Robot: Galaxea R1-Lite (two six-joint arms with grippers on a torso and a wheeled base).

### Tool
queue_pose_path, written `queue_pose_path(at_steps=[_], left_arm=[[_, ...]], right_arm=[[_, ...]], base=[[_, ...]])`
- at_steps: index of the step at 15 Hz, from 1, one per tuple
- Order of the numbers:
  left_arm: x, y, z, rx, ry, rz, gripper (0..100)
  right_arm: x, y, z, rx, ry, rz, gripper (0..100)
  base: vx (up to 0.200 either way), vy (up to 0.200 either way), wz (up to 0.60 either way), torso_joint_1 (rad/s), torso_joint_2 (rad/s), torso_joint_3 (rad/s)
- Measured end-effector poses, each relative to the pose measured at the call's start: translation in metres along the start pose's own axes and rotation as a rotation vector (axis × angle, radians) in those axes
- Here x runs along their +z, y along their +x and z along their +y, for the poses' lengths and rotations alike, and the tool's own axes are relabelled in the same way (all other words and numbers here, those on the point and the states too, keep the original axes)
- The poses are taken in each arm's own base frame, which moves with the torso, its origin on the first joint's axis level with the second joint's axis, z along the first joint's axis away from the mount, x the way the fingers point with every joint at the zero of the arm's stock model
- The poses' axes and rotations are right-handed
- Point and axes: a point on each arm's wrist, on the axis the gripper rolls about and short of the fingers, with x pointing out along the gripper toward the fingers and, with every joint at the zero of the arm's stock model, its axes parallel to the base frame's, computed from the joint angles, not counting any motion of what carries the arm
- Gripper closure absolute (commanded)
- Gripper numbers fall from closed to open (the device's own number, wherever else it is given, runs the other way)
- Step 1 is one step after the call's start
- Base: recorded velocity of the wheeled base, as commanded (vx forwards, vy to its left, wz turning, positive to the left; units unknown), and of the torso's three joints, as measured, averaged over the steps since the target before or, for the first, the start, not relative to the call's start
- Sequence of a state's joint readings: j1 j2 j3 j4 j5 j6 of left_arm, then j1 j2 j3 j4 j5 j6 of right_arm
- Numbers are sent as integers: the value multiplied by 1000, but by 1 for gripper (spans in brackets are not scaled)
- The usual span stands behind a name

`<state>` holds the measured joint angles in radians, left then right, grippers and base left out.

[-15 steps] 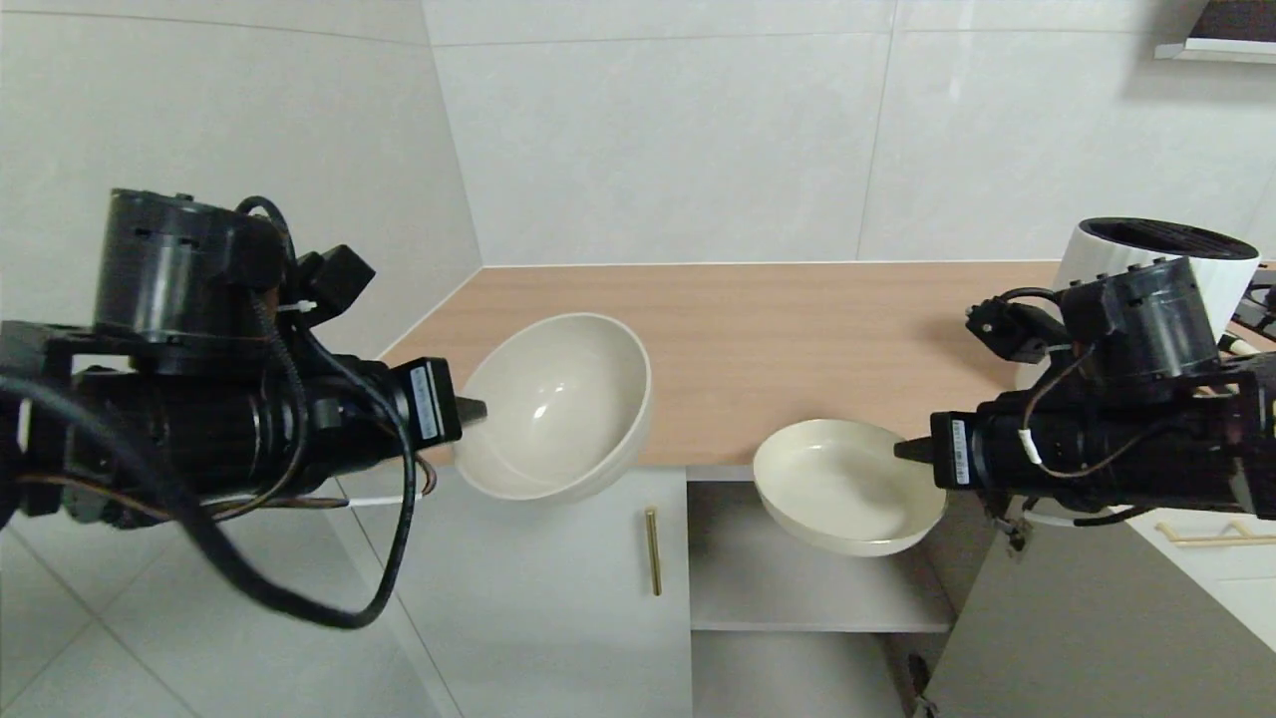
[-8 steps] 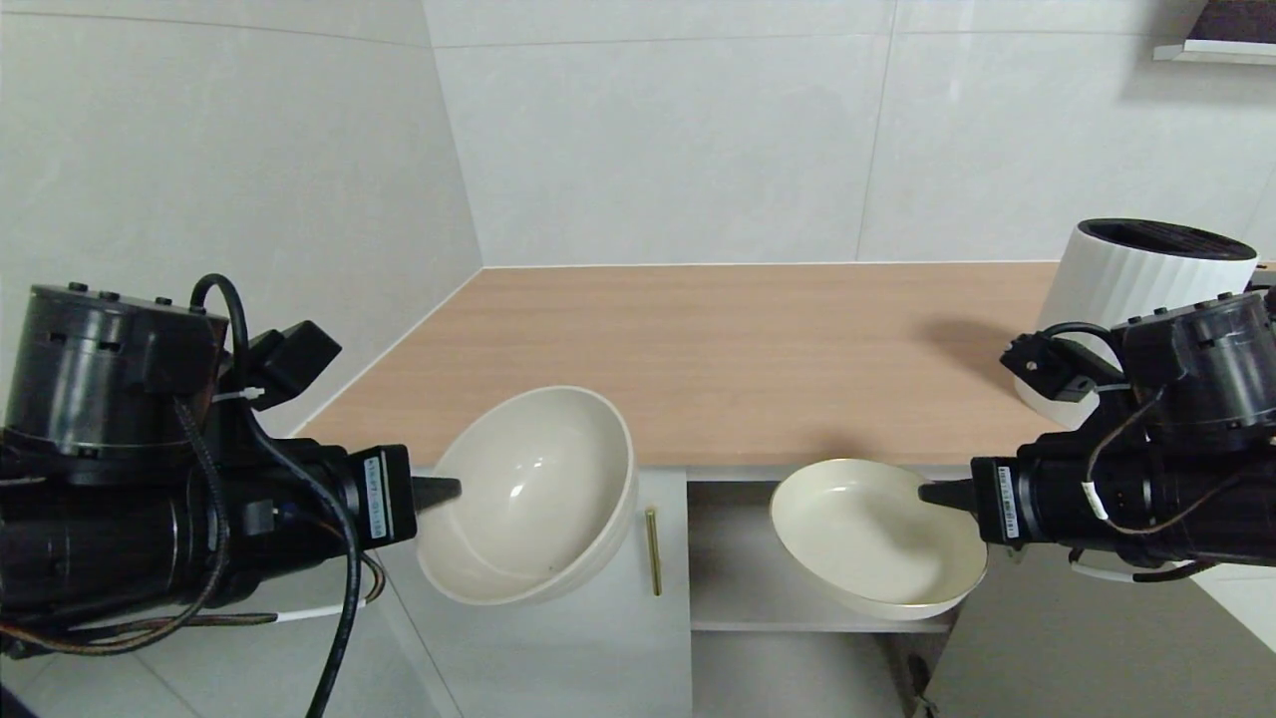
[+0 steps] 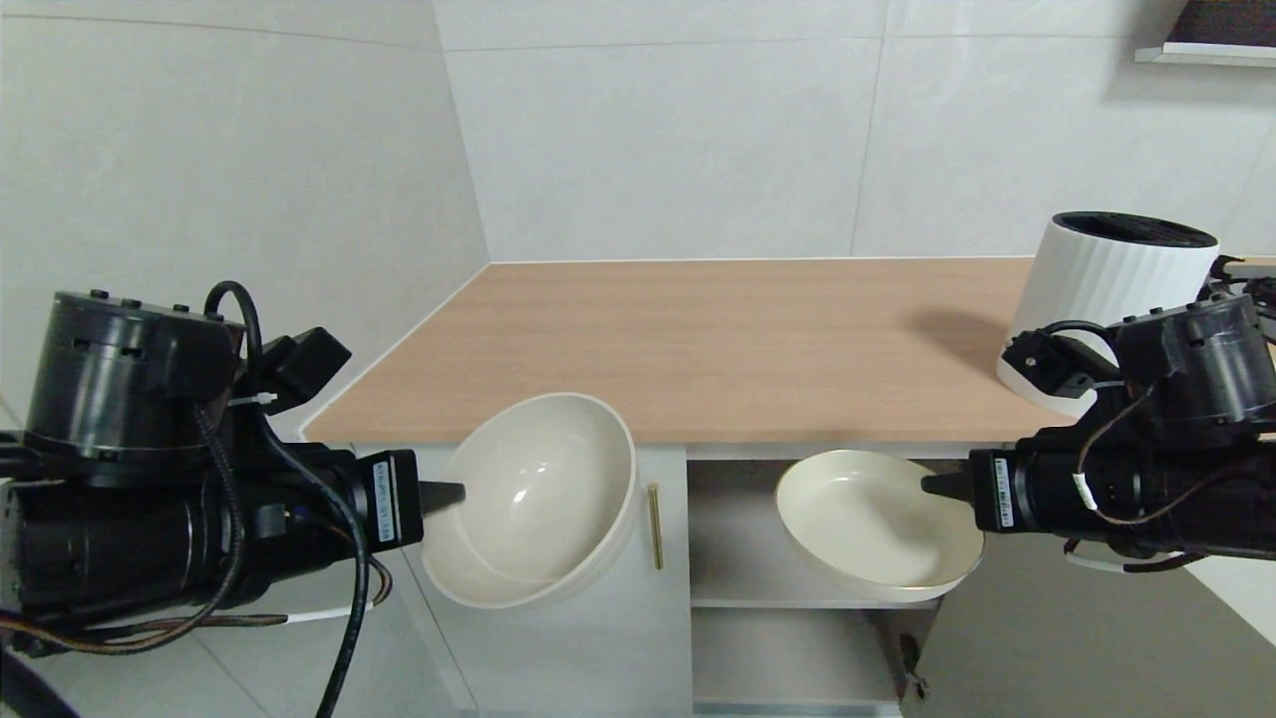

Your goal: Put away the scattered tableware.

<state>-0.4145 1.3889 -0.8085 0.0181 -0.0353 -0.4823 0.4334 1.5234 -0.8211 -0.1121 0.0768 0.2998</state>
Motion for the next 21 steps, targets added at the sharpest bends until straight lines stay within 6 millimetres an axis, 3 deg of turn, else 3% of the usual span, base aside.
queue_pose_path(at_steps=[5, 21], left_arm=[[0, 2, 0, 0, 1, 3, 100], [0, 3, 0, 4, 1, 9, 100]], right_arm=[[-2, 6, -2, -9, 4, 16, 100], [-8, 17, -6, -24, 7, 57, 100]], base=[[0, 0, 0, -41, 100, 58], [0, 0, 0, -153, 434, 281]])
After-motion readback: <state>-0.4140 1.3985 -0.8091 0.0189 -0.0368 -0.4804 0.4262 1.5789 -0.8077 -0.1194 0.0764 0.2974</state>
